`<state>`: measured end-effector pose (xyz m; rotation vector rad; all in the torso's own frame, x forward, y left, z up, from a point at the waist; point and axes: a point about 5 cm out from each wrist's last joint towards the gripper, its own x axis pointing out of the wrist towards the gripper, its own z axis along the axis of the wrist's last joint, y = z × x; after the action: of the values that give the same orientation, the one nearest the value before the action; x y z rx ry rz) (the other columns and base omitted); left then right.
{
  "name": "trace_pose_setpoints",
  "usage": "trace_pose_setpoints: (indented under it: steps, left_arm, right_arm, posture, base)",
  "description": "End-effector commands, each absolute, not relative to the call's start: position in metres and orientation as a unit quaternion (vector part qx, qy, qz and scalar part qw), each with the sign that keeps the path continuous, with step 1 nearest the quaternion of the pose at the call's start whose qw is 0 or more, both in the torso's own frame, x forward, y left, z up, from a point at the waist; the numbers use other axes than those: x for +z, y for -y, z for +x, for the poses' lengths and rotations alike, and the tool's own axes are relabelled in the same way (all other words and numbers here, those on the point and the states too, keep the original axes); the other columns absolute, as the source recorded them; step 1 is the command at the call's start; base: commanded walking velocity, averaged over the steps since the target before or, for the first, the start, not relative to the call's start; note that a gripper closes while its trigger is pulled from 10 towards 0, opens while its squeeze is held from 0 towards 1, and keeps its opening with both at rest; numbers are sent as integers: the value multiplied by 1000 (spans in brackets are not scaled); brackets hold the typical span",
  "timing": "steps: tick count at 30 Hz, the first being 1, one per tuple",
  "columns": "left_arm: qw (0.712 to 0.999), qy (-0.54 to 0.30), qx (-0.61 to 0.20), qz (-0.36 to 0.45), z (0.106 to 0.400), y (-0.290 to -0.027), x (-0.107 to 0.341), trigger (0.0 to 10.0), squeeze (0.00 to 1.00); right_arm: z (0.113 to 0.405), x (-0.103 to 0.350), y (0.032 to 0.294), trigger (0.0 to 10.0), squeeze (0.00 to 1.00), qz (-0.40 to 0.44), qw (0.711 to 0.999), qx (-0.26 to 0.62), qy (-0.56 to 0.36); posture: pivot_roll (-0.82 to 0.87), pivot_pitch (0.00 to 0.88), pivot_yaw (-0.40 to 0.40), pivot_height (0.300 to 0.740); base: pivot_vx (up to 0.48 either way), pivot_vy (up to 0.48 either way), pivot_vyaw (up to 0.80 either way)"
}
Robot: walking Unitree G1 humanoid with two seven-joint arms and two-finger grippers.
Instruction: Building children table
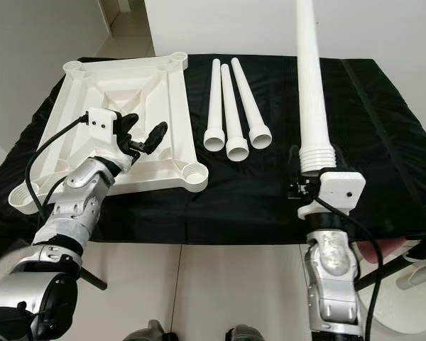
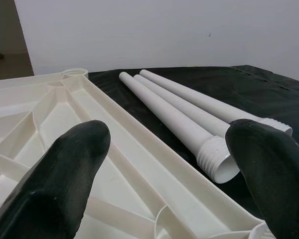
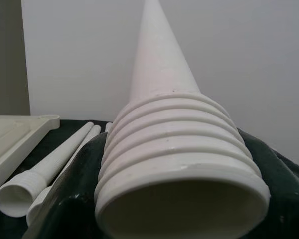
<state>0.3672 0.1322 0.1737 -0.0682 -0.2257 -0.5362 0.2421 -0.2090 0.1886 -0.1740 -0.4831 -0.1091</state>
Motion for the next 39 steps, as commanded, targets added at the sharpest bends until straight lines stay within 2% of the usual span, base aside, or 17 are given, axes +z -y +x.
trace_pose_setpoints:
  steps: [1,5,14,21,34,39]
  left_arm:
    - [957,114,-266,-21,368,-134,175,10000,0]
    - [959,115,-259,-24,369,-130,178,10000,0]
    - [960,115,-254,-24,370,-129,178,10000,0]
    - [964,120,-236,-27,373,-137,182,10000,0]
    - [965,114,-236,-32,377,-132,182,10000,0]
    - [964,109,-238,-39,378,-128,181,10000,0]
  right_arm:
    - [243,191,208,10000,0,-79,965,-56,243]
    - [249,187,208,10000,0,-68,965,-83,238]
    - [250,188,209,10000,0,-68,965,-80,238]
    - [253,185,208,10000,0,-62,967,-81,233]
    - [254,178,208,10000,0,-73,970,-107,205]
    - [252,179,214,10000,0,-74,970,-115,202]
  posture:
    - [-66,2,91,740]
    - [-64,1,65,740]
    - [-56,3,56,740]
    - [-40,0,35,740]
    - [-57,0,55,740]
    - [-71,0,57,740]
  base:
    - [0,0,0]
    - [0,0,0]
    - [0,0,0]
    - [0,0,0]
    - [0,0,0]
    - [0,0,-681]
